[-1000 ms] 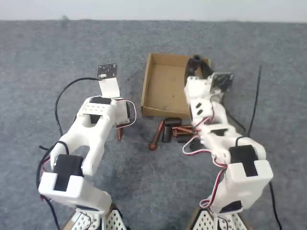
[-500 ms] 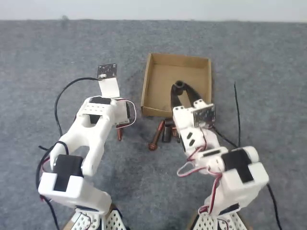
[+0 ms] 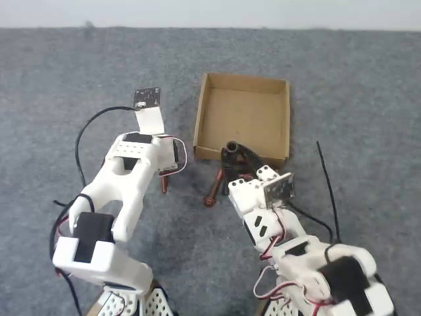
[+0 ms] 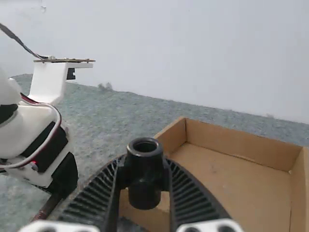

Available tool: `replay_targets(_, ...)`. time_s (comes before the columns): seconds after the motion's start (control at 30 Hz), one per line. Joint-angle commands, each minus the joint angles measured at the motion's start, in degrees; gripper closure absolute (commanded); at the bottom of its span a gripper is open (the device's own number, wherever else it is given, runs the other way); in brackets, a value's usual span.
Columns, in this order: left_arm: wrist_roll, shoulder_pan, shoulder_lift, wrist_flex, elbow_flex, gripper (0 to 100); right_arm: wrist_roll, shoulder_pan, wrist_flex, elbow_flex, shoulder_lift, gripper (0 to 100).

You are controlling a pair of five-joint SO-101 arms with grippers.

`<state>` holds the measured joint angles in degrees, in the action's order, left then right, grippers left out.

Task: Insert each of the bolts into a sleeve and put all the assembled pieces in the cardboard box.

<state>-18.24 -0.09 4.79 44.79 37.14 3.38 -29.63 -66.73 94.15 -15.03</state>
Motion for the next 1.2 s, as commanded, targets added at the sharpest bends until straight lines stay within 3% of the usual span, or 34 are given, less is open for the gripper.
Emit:
replay_targets(0.0,0.44,0.09,-3.78,-1.05,-0.22,99,2.64,-0.92,4.97,0.26,-5.32,99.2)
replay_targets(0.3,0.44,0.18,-4.13,-1.14,-0.4,99,2.73,-4.88,13.41,1.32,-9.98,99.2)
replay_targets(0.6,0.35,-0.18,-4.84,-1.67,-4.7,99,2.64,-4.79,13.93,1.23,-9.98,99.2)
replay_targets(1.0,0.26,0.62,-18.64,-2.02,-5.49,99,2.55,-5.05,14.02,1.23,-9.54,99.2)
replay_targets(1.17,0.26,4.84,-23.21,-2.02,-5.49,99,2.55,-5.05,14.11,1.23,-9.45,99.2)
